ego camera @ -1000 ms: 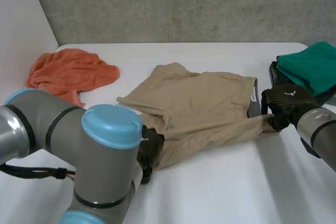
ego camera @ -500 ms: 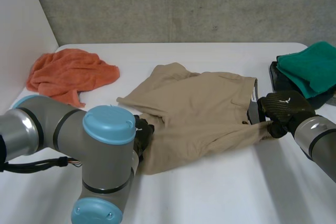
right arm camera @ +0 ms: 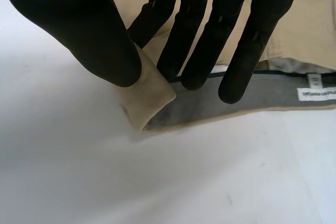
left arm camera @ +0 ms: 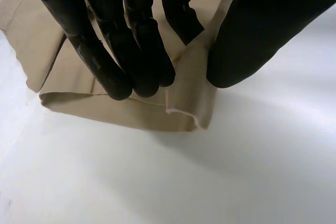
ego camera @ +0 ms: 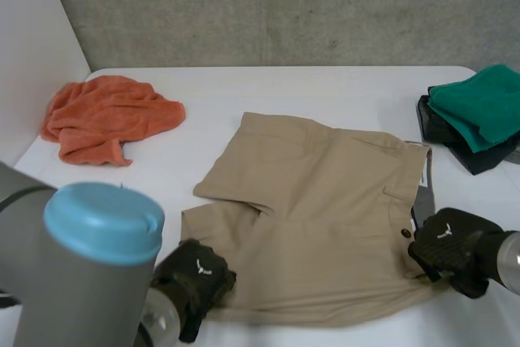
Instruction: Fold the laundry.
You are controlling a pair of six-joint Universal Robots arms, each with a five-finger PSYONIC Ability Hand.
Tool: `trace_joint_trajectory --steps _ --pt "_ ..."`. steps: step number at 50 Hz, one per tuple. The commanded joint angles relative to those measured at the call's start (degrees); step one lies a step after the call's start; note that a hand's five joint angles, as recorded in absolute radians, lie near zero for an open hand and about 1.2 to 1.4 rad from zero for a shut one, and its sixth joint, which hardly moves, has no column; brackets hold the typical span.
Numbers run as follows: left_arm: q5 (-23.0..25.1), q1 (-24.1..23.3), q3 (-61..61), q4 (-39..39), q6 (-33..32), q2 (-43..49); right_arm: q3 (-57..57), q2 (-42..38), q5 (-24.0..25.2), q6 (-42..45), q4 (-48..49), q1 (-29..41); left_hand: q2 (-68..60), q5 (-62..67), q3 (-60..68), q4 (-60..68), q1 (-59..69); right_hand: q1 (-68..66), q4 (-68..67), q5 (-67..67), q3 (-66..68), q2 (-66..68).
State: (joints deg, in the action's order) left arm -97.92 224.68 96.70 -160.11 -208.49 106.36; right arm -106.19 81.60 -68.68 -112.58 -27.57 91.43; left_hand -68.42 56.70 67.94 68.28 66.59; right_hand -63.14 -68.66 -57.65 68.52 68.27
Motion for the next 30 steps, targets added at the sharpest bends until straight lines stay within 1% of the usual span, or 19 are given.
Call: trace_joint_trajectory --steps 1,2,5,6,9,10,13,14,17,18,21,22,23,24,25,26,27,28,30 --pt "-0.52 3.92 -12.83 -5.9 -0.16 7.27 4.67 -3.63 -2.86 -12.74 10.07 3.93 -11.58 13.3 12.06 11.72 13.41 -16.86 -11.34 -12.35 11.48 11.73" --pt "-0.17 4.97 -16.94 -7.83 -0.77 9.02 6.24 -4.33 -3.3 -15.45 12.77 4.19 -11.58 13.3 12.06 11.72 13.41 -16.86 -11.34 -12.35 11.48 11.73" --pt "0.71 6.56 -23.73 -11.35 -1.92 12.36 8.97 -5.57 -4.44 -19.77 17.27 4.55 -11.58 13.3 12.06 11.72 13.41 -16.86 -11.34 -12.35 11.48 11.73" --pt "1.15 7.26 -29.06 -12.93 -2.88 15.16 10.9 -6.44 -5.49 -22.74 20.24 4.9 -11.58 13.3 12.06 11.72 13.41 -16.86 -11.34 -12.35 11.48 11.73" --pt "1.85 8.4 -37.0 -15.13 -4.29 19.74 13.98 -8.46 -7.51 -26.71 25.18 5.69 -11.58 13.3 12.06 11.72 13.41 -16.86 -11.34 -12.35 11.48 11.73" --pt "2.03 8.93 -42.85 -15.92 -4.64 23.15 15.91 -10.39 -9.26 -28.99 28.76 6.21 -11.58 13.3 12.06 11.72 13.41 -16.86 -11.34 -12.35 11.48 11.73" --pt "2.2 9.46 -51.85 -15.93 -5.7 28.62 19.25 -14.08 -12.26 -31.38 34.75 7.18 -11.58 13.3 12.06 11.72 13.41 -16.86 -11.34 -12.35 11.48 11.73" --pt "2.2 9.72 -58.05 -15.76 -6.05 32.46 21.53 -16.71 -14.27 -32.08 38.95 7.71 -11.58 13.3 12.06 11.72 13.41 -16.86 -11.34 -12.35 11.48 11.73" --pt "2.38 9.99 -67.84 -14.62 -6.58 38.81 25.49 -21.55 -17.0 -31.82 44.6 8.67 -11.58 13.3 12.06 11.72 13.41 -16.86 -11.34 -12.35 11.48 11.73" --pt "2.03 10.34 -74.22 -13.4 -7.1 43.01 27.94 -24.7 -18.23 -31.13 47.75 9.46 -11.58 13.3 12.06 11.72 13.41 -16.86 -11.34 -12.35 11.48 11.73" --pt "1.68 11.04 -83.66 -11.54 -7.37 49.44 31.73 -29.98 -19.64 -28.93 51.9 10.78 -11.58 13.3 12.06 11.72 13.41 -16.86 -11.34 -12.35 11.48 11.73" --pt "1.94 11.22 -88.91 -10.06 -7.02 53.12 34.09 -33.14 -20.26 -27.27 54.44 11.31 -11.58 13.3 12.06 11.72 13.41 -16.86 -11.34 -12.35 11.48 11.73" --pt "2.2 11.13 -91.31 -9.52 -6.67 54.9 35.42 -34.91 -20.44 -26.3 55.85 11.58 -11.58 13.3 12.06 11.72 13.41 -16.34 -10.82 -11.83 10.95 11.21" --pt "2.55 10.96 -93.34 -9.08 -6.15 56.13 36.83 -36.58 -20.61 -25.42 57.26 11.84 9.55 -7.84 -9.07 -9.41 -7.72 9.81 15.33 14.32 -15.2 -14.94" --pt "2.64 10.69 -94.84 -8.9 -5.53 56.93 38.06 -38.16 -20.79 -24.54 58.58 12.1 37.24 -35.52 -36.76 -37.1 -35.41 43.38 48.9 47.89 -48.76 -48.51" --pt "2.73 10.17 -96.51 -8.81 -3.87 58.07 39.81 -40.88 -20.62 -22.79 60.77 12.45 58.42 -56.7 -57.94 -58.28 -56.59 53.14 58.66 57.65 -58.52 -58.27" --pt "2.56 9.9 -96.44 -8.73 -3.16 58.25 40.0 -41.77 -20.53 -21.99 61.57 12.55 58.42 -56.7 -57.94 -58.28 -56.59 50.66 56.18 55.17 -56.05 -55.79" --pt "2.38 9.64 -96.0 -8.72 -2.54 58.17 39.92 -42.22 -20.53 -21.37 62.28 12.55 58.42 -56.7 -57.94 -58.28 -56.59 53.14 58.66 57.65 -58.52 -58.27" --pt "0.98 8.85 -93.29 -8.9 -0.88 56.6 39.13 -41.18 -20.61 -21.27 63.33 12.63 58.42 -56.7 -57.94 -58.28 -56.59 53.14 58.66 57.65 -58.52 -58.27"
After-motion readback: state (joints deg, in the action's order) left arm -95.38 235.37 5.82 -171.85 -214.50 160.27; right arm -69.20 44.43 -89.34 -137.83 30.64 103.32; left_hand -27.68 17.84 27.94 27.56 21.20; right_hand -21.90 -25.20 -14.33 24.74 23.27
